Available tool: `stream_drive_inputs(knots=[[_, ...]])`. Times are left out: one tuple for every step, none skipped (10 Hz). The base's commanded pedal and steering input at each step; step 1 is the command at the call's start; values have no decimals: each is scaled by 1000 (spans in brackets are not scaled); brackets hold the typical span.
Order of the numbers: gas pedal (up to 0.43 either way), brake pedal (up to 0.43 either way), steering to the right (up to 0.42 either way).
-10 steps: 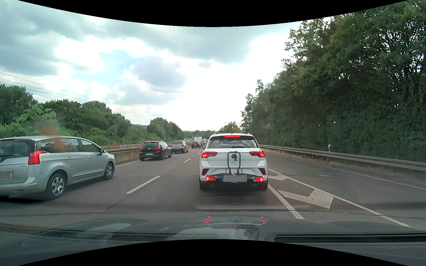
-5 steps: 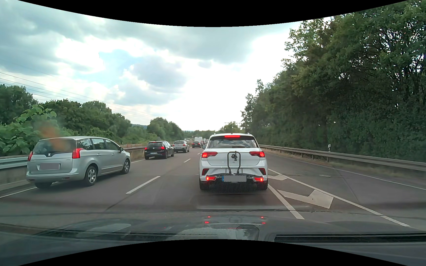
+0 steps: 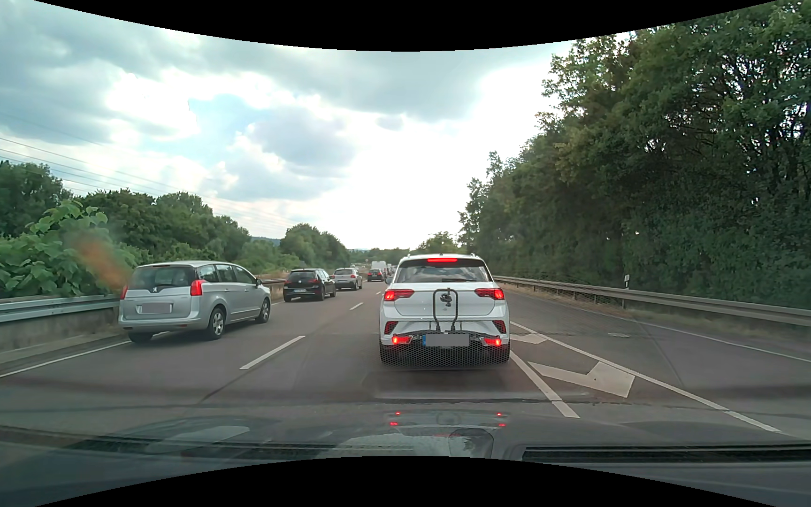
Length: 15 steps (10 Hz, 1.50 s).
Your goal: Follow the waypoints while adhering to traffic rules and regulations
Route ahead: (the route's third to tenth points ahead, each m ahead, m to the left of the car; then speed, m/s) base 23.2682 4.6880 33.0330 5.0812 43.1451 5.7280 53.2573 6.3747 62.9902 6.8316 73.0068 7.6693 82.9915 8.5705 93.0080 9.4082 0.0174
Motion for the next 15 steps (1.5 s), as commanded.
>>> stream_drive_inputs(knots=[[0,256,0],[0,256,0],[0,256,0],[0,256,0],[0,256,0],[0,256,0],[0,256,0],[0,256,0],[0,256,0],[0,256,0],[0,256,0],[0,256,0],[0,256,0],[0,262,0],[0,256,0]])
